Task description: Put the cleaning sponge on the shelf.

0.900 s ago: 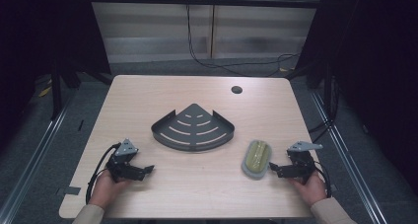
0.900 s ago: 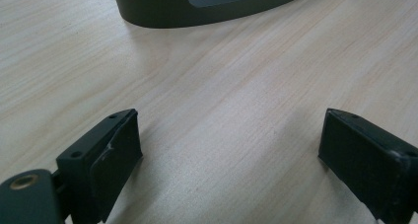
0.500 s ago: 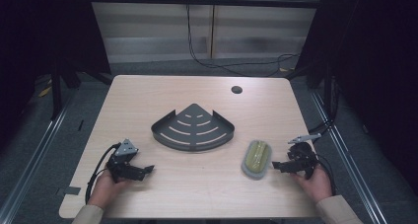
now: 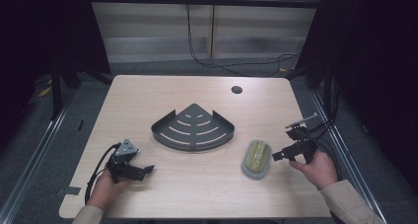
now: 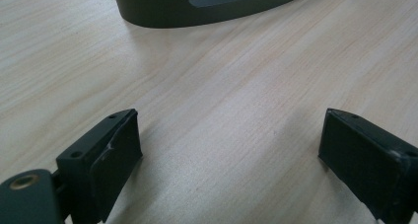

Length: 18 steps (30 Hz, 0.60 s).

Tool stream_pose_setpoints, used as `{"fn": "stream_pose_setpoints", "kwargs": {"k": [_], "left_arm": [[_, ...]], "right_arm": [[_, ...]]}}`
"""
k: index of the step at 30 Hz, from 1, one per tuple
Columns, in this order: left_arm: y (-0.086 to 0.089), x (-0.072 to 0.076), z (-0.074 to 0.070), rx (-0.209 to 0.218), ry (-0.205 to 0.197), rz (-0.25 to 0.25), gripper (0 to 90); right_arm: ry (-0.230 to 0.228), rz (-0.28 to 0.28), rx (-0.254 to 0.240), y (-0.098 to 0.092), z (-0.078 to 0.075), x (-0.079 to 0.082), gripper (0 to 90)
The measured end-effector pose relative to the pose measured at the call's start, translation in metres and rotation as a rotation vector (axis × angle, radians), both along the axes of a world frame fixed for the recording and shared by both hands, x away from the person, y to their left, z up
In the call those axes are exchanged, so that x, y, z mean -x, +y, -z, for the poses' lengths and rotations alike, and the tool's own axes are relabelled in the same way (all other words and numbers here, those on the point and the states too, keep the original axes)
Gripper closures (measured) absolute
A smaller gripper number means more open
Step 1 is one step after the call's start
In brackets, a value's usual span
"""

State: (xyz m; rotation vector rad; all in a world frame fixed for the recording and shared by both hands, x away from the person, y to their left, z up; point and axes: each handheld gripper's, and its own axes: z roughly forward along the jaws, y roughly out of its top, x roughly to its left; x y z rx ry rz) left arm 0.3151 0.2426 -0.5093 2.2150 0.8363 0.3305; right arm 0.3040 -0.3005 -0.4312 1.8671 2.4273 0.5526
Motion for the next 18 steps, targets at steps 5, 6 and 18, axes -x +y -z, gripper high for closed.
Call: {"fn": "stream_pose_setpoints", "kwargs": {"k": [5, 6, 18], "left_arm": [[0.0, 0.0, 0.0, -0.001, 0.0, 0.0, 8.4], [0.0, 0.0, 0.0, 0.002, 0.0, -0.001, 8.4], [0.0, 0.0, 0.0, -0.001, 0.0, 0.001, 8.3]], "right_arm": [[0.029, 0.005, -0.005, 0.017, -0.013, -0.006, 34.5], [0.038, 0.008, -0.006, 0.021, -0.014, -0.008, 35.0], [0.101, 0.008, 0.033, 0.057, -0.032, -0.023, 38.6]]}}
